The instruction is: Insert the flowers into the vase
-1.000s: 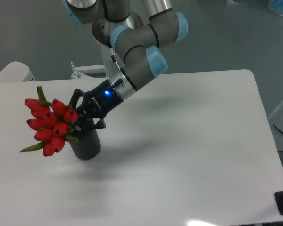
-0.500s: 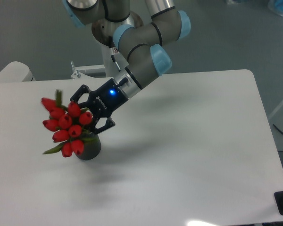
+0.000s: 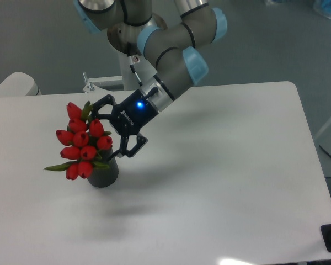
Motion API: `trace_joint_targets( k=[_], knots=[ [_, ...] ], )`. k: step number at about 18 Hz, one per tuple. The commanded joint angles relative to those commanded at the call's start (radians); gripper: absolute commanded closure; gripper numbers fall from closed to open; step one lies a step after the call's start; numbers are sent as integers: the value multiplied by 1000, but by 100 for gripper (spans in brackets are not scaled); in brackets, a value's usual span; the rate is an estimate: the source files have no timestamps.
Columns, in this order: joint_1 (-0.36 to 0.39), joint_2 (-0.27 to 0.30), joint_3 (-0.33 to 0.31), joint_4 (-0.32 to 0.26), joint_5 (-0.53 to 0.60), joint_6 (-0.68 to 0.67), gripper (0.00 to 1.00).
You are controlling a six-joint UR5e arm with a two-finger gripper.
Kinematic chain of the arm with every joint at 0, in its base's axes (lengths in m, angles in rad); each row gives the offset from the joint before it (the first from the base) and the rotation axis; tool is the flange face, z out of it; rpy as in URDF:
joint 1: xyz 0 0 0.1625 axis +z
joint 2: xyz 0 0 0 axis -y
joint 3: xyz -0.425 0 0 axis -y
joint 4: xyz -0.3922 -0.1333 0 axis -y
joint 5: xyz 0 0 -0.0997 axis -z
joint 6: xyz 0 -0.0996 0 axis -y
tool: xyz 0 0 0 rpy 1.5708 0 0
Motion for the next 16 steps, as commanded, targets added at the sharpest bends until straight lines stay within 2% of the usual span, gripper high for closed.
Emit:
trace_joint_targets(
  k=[3, 9, 12, 16],
  knots=[
    [8, 12, -8, 2, 76, 3, 0],
    [8, 49, -8, 0, 135, -3, 0],
    [23, 52, 32, 0, 207, 0, 0],
    [95, 51, 103, -2, 291, 5, 0]
  ],
)
